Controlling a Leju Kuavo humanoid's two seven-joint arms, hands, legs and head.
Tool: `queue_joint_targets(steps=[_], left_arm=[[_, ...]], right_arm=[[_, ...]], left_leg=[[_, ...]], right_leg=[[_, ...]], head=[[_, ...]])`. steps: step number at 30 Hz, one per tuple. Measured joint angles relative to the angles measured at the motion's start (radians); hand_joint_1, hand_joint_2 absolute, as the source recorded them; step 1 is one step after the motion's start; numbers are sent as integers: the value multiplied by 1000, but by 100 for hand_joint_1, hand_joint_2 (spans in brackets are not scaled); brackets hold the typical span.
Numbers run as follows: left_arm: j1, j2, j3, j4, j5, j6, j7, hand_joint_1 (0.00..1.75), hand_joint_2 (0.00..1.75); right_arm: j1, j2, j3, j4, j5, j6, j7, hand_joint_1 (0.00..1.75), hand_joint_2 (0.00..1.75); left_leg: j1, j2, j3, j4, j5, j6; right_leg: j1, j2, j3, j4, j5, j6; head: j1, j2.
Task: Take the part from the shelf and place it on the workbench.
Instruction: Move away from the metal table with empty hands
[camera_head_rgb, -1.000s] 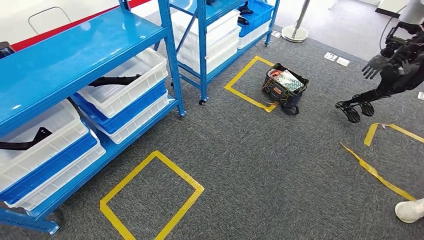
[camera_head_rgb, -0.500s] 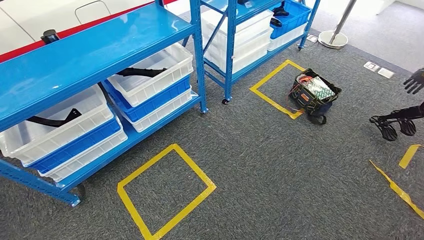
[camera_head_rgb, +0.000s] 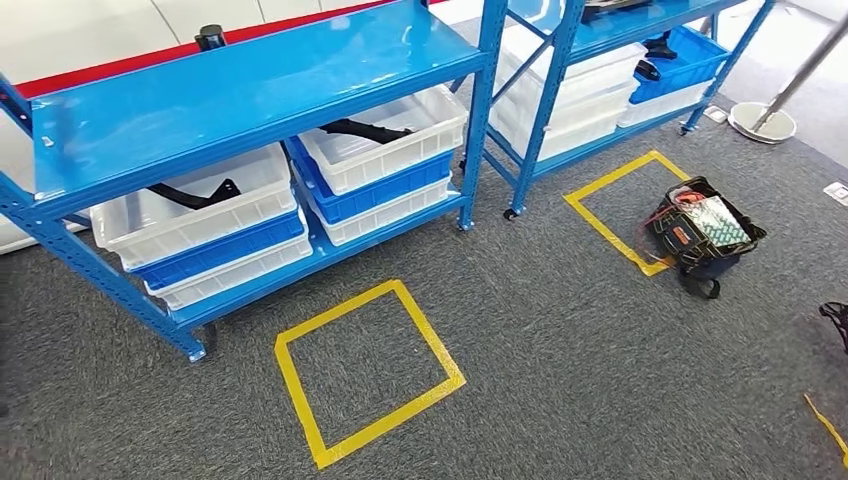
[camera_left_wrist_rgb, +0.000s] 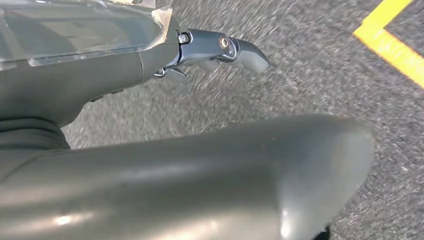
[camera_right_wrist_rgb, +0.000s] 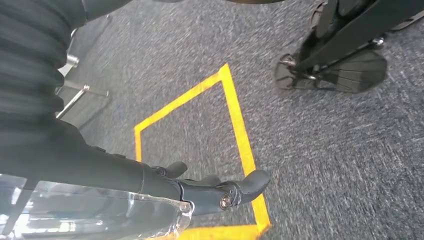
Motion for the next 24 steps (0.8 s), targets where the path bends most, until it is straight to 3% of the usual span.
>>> queue_joint_targets(steps=[2, 3, 5, 7, 9, 11, 13, 14, 15, 16, 18, 20, 22, 23, 24], left_arm=[[0, -1, 0, 0, 0, 0, 0, 0, 0], [0, 0, 0, 0, 0, 0, 0, 0, 0], [1, 1, 0, 0, 1, 0, 0, 0, 0], [5, 2, 0, 0, 3, 2, -1, 0, 0], [9, 3, 0, 1, 6, 4, -1, 0, 0], [9, 2, 0, 1, 8, 5, -4, 0, 0], [8, 1, 0, 1, 9, 6, -6, 0, 0], [10, 1, 0, 1, 9, 6, -6, 0, 0], [11, 1, 0, 1, 9, 6, -6, 0, 0], [12, 1, 0, 1, 9, 6, -6, 0, 0], [9, 2, 0, 1, 9, 6, -7, 0, 0], [4, 3, 0, 1, 9, 6, -7, 0, 0], [4, 3, 0, 1, 9, 6, -8, 0, 0], [6, 2, 0, 1, 9, 6, -8, 0, 0], [7, 2, 0, 2, 9, 7, -8, 0, 0]], right_arm=[[1, -1, 0, 0, 0, 0, 0, 0, 175], [0, -1, 0, 0, 0, 0, -1, 0, 175], [-3, 0, 0, 0, 1, 0, -1, 0, 175], [-6, 1, 1, 0, 1, 0, -2, 0, 175], [-6, 1, 1, 0, 3, 0, -2, 0, 175], [-4, 1, 2, 0, 4, 1, -2, 0, 175], [-1, 1, 2, 0, 4, 3, -1, 0, 175], [0, 0, 2, 0, 3, 3, -1, 0, 175], [0, 1, 2, 0, 2, 3, -1, 0, 175], [-1, 1, 2, 0, 2, 3, -1, 0, 175], [-2, 2, 2, 0, 1, 3, -1, 0, 175], [-3, 4, 2, 0, 1, 2, -2, 0, 175], [-6, 5, 2, 0, 1, 1, -2, 0, 175], [-7, 5, 2, 0, 1, 0, -2, 0, 175], [-7, 5, 2, 0, 1, 0, -2, 0, 175]], left_leg=[[6, -29, -2, 7, -1, -12], [6, -40, -5, 11, -2, -20], [5, -56, -12, 15, -2, -34], [8, -65, -16, 14, 2, -43], [8, -27, -35, 52, -25, -49], [5, 30, -88, 165, -93, -54], [6, 49, -143, 283, -143, -55], [5, 51, -150, 301, -143, -53], [4, 54, -136, 280, -124, -48], [2, 64, -104, 225, -94, -40], [-10, 112, -29, 94, -44, -20], [-23, 143, 2, 32, -34, -8], [-28, 123, 2, 21, -32, -5], [-25, 110, 5, 13, -26, -2], [-21, 98, 9, 5, -19, 1]], right_leg=[[-13, 28, 70, -151, 62, 28], [-18, 42, 96, -210, 84, 31], [-18, 55, 113, -253, 96, 18], [-16, 36, 116, -252, 100, -3], [-18, 15, 116, -253, 105, -19], [-14, -9, 112, -253, 106, -30], [-6, -35, 109, -253, 106, -34], [-3, -48, 109, -253, 105, -36], [0, -61, 110, -253, 104, -37], [2, -73, 111, -253, 103, -38], [10, -95, 116, -253, 100, -38], [14, -116, 119, -253, 96, -34], [15, -139, 125, -256, 95, -26], [15, -130, 126, -252, 91, -21], [15, -106, 120, -236, 80, -20]], head=[[1, 0], [2, 0], [4, 0], [2, 0], [-3, 0], [-11, 0], [-14, 0], [-14, 0], [-14, 0], [-14, 0], [-14, 0], [-13, 0], [-13, 0], [-12, 0], [-12, 0]])
